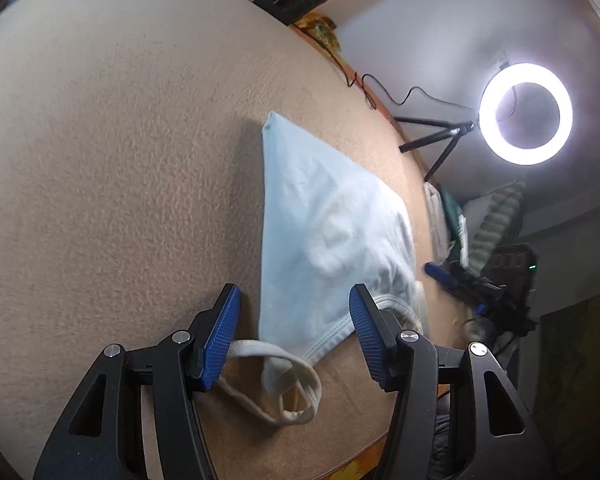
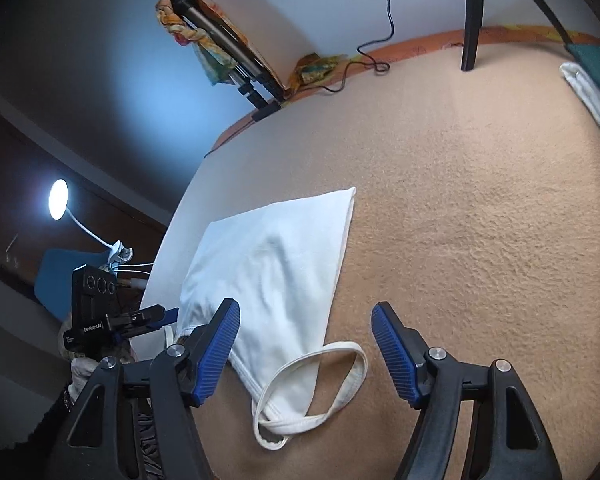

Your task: Fold small clothes

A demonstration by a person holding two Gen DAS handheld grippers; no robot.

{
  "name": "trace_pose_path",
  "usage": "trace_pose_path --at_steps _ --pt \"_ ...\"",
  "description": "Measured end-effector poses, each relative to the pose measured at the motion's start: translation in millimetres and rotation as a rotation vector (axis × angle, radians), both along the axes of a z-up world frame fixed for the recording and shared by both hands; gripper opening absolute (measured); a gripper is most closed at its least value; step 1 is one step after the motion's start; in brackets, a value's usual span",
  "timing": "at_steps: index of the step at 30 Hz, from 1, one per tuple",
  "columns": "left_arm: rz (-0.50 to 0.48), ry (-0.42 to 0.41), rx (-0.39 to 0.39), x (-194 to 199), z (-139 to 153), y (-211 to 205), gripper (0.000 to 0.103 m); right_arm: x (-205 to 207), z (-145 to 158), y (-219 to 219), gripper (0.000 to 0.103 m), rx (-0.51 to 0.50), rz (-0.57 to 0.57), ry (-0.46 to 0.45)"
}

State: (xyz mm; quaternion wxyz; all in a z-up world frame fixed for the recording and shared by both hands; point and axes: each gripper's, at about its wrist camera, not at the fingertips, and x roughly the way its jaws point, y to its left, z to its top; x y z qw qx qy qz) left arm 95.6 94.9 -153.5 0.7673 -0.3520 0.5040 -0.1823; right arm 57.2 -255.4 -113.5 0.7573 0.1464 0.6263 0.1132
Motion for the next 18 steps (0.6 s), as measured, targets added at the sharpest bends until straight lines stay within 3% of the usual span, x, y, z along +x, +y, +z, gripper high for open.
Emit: trace_pose_path --at_steps 7,18 --pt "-0.018 -0.001 -0.025 4.6 -0.6 -8.8 0.054 11.3 -25.3 -9.0 0.051 0.051 -0.038 0.082" --pt "-0.059 -0.004 -0.028 10.9 -3.1 -22.5 0.047 18.0 -37.2 -15.4 0.045 0.142 -0.063 0.085"
